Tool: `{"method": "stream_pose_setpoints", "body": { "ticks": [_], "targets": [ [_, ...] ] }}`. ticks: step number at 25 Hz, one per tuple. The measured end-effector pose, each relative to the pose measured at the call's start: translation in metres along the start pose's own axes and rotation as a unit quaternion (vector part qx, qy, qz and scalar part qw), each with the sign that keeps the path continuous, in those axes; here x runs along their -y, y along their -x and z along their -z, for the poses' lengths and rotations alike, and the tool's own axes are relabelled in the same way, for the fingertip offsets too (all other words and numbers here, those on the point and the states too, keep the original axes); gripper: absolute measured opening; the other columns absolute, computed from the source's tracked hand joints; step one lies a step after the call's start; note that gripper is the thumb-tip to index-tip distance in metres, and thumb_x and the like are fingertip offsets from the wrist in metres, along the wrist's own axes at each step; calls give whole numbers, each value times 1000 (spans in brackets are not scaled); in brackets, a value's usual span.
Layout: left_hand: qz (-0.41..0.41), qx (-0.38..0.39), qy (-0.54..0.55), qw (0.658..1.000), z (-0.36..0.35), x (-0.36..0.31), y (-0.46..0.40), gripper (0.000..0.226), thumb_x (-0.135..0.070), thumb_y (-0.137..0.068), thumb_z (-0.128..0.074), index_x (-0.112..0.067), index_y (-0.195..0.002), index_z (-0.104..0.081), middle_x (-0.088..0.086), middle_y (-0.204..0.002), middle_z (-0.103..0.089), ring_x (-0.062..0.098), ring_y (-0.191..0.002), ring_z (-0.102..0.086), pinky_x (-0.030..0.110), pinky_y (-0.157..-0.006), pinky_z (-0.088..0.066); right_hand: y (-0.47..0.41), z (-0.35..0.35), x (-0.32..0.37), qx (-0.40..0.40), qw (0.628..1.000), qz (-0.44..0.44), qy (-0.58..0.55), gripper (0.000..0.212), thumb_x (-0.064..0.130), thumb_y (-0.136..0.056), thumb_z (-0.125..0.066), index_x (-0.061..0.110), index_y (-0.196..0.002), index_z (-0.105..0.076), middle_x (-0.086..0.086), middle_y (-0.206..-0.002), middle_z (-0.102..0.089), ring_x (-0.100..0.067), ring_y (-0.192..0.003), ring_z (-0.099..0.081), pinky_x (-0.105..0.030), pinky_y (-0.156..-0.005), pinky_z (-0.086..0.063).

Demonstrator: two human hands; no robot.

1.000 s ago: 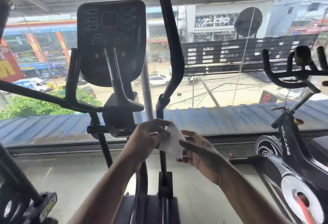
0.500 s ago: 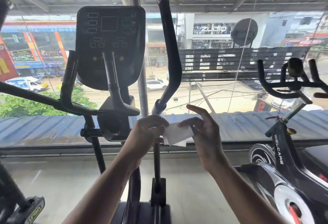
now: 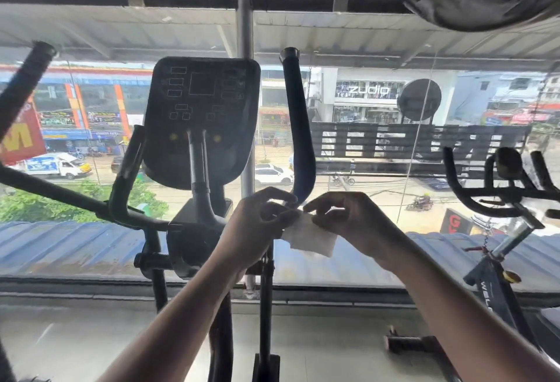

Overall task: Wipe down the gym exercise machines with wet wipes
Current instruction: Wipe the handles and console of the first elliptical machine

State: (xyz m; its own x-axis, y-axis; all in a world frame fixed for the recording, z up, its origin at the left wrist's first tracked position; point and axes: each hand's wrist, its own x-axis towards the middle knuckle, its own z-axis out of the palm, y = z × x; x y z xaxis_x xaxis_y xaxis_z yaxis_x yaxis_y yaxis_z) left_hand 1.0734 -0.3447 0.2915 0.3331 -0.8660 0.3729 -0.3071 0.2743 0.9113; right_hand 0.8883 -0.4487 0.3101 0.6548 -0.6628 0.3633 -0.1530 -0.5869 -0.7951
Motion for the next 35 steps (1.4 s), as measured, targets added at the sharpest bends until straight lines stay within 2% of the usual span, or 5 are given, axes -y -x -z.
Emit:
{"method": "stream_pose_setpoints", "body": {
  "ticks": [7, 12, 16, 23, 35],
  "targets": [
    [-161, -106, -147, 970, -6, 18, -57, 75, -51, -91, -70, -41, -155, -31, -15, -153, -43, 2, -133, -53, 38, -107, -50, -103, 96, 58, -242, 915, 203, 250, 27, 7, -93, -67, 14, -119, -71, -1, -91, -68, -19, -82, -71, -34, -82, -57],
    [-117, -66, -92, 987, -40, -4, -109, 109, -63, -87, -74, -57, -158, 8, -18, -163, -22, 14, -146, -43, 41, -112, -41, -197, 135, 99, -258, 833, 338, 353, 37, -6, -90, -62, 4, -125, -68, -7, -97, -58, -14, -84, -56, -24, -86, -49],
    [-72, -81, -35, 994, -35, -35, -161, 104, -39, -92, -78, -40, -164, -4, -10, -159, -39, 18, -136, -53, 47, -118, -38, -253, 131, 124, -189, 814, 382, 395, 41, -8, -90, -57, 4, -128, -66, -12, -114, -59, -12, -92, -55, -24, -88, -47],
    [-23, -99, 79, 992, -50, -36, -196, 77, -5, -95, -63, -43, -152, -30, 11, -107, -65, 16, -66, -66, 33, -59, -57, -309, 111, 118, -136, 763, 431, 462, 24, 8, -94, -59, 8, -115, -71, -7, -107, -67, -29, -95, -66, -41, -70, -57],
    [-33, 25, 164, 986, -50, -2, -147, 76, -2, -92, -71, -38, -147, -33, 5, -84, -71, 25, -67, -70, 33, -65, -58, -295, 98, 103, 21, 779, 391, 490, 20, -3, -95, -60, 3, -103, -77, -7, -107, -62, -20, -96, -65, -30, -88, -52]
  ]
}}
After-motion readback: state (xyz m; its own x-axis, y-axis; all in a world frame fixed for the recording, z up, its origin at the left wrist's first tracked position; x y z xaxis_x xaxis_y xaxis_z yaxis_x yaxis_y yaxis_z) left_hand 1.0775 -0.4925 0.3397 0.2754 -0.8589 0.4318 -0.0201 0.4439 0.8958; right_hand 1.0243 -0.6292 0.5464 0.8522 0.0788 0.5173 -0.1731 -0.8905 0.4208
